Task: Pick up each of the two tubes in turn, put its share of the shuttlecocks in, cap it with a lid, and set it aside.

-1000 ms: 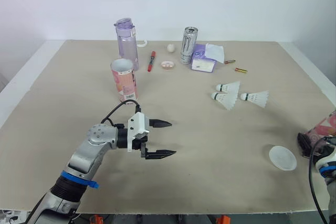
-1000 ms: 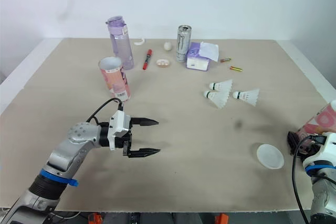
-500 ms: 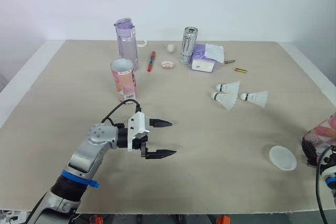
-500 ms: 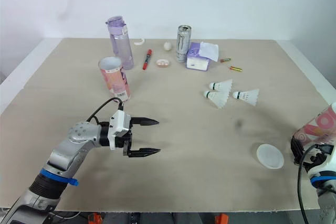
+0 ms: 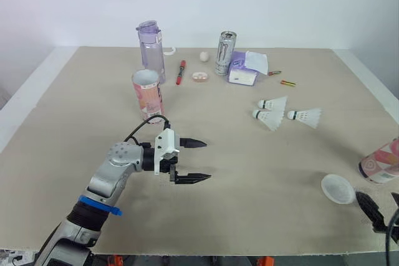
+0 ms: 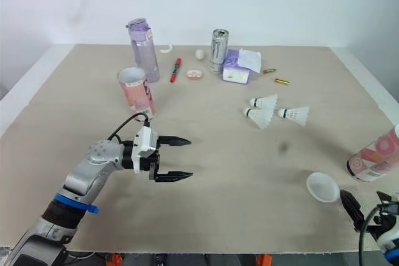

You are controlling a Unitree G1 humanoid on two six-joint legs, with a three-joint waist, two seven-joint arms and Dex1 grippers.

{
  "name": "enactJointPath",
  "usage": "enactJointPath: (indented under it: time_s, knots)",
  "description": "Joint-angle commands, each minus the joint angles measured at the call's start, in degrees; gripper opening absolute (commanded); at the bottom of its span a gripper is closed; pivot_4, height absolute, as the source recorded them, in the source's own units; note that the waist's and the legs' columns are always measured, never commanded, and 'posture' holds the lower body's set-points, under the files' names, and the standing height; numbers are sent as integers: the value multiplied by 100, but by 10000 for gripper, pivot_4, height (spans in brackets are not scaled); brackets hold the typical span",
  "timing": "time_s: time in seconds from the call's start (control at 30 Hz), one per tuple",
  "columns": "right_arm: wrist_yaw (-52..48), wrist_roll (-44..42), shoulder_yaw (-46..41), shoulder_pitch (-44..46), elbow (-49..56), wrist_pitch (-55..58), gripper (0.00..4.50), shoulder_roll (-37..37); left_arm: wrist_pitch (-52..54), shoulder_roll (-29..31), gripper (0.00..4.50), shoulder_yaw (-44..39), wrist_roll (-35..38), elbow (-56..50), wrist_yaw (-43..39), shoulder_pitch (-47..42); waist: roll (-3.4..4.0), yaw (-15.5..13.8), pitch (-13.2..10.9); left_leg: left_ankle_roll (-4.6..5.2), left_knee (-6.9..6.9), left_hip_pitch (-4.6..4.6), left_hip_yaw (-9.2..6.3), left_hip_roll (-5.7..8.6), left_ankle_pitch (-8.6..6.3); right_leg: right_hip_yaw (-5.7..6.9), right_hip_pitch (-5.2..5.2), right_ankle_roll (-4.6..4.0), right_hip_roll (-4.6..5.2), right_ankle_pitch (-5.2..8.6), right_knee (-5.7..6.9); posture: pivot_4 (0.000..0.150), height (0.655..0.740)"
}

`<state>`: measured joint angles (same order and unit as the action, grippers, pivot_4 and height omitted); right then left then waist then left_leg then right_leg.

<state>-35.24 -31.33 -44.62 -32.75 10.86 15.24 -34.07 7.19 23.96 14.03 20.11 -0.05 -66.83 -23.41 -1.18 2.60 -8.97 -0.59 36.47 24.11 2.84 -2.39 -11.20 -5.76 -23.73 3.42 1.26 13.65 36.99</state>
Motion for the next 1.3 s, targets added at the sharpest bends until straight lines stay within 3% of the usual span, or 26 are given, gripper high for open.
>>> enactJointPath:
  time_s: [0.03, 0.1, 0.3, 0.5, 0.67, 0.97, 1.3]
  knots:
    - [-927, -408, -147, -220, 840, -56, 44814, -372, -145, -9, 45000, -146, -4, 92, -4, -186, -4, 11, -2, 0, 2, -2, 1, -3, 0, 1, -1, -1, -2, -2, 0, 1500, 7400]
    - [-1252, -475, 118, -114, 1131, -78, 44814, -549, -107, -26, 45000, -228, 45, 127, 87, -197, -9, 14, -5, 0, 2, -2, -1, -6, 0, 3, -1, -3, -5, -4, 0, 1500, 7400]
    - [-1705, -250, 1867, 1676, 1272, -169, 44814, -899, -130, -66, 45000, -516, -59, -70, 678, 17, -31, 20, -15, 0, 5, -1, 2, -16, 0, 8, -6, -12, -13, -13, 0, 1500, 7400]
    - [-2486, 325, 3577, 4064, -21, -553, 44814, -557, -61, -163, 45000, -1015, -401, -605, 1934, 542, -50, 13, -25, -2, 4, 12, 0, -14, -1, 3, -11, -4, -19, -10, 1, 1500, 7400]
    - [-3049, 592, 4229, 5203, -1185, -1001, 44814, -206, 318, -239, 45000, -1366, -480, -1170, 2844, 1041, -63, -104, -29, -6, 6, 30, -18, -11, -6, 18, -13, 8, -18, -16, 5, 1500, 7400]
    - [-3368, 751, 4580, 6081, -2265, -1348, 44814, 426, 764, -366, 45000, -1964, -370, -1094, 3851, 1130, -64, -129, -29, -6, 17, 30, -20, -18, -11, 24, -12, -18, -26, -36, 10, 1500, 7400]
    - [-3255, 1011, 4580, 6337, -2708, -1720, 44814, 643, 873, -239, 45000, -2094, -420, -343, 4027, 636, -64, -129, -29, -12, 20, 28, -14, -23, -8, 21, -14, -21, -32, -47, 12, 1500, 7400]
